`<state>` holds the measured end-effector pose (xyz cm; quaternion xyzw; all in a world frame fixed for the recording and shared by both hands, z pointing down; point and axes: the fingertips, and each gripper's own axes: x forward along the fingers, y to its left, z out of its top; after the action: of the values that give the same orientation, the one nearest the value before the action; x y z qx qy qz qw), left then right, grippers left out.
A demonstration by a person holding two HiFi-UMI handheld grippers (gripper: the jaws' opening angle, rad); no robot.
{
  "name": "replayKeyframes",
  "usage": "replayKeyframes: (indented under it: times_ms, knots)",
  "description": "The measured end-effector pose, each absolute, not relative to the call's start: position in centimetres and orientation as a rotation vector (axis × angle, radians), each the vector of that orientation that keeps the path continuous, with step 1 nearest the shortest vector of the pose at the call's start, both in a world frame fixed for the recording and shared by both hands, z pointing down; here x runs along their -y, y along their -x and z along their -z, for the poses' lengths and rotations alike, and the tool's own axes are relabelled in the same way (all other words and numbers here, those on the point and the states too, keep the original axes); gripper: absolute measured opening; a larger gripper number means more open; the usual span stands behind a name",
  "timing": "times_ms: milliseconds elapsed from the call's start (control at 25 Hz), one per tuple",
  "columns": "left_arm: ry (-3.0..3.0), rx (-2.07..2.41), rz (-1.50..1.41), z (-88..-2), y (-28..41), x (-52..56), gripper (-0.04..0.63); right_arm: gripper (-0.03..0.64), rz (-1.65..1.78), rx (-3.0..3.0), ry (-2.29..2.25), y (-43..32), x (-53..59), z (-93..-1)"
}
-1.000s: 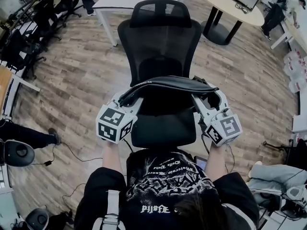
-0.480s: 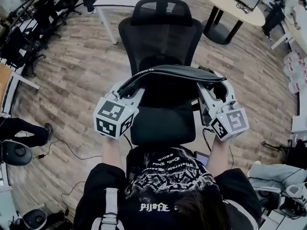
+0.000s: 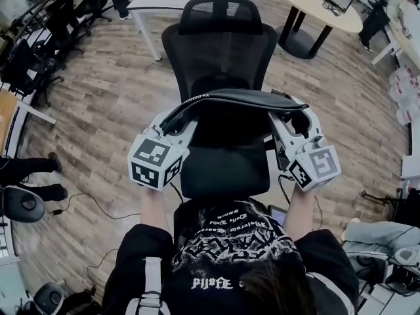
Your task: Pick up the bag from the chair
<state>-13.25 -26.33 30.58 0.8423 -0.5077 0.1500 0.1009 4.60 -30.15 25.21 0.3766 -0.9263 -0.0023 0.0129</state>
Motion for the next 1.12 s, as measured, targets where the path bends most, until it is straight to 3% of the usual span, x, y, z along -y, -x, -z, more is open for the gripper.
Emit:
replayKeyframes:
  times_ms: [1120]
  knots:
    - [-2.484,1.486,-0.457,-32.1,12.6,24.7,0.061,0.215,0.022,2.870,-1.170,-5.1,28.6,-26.7]
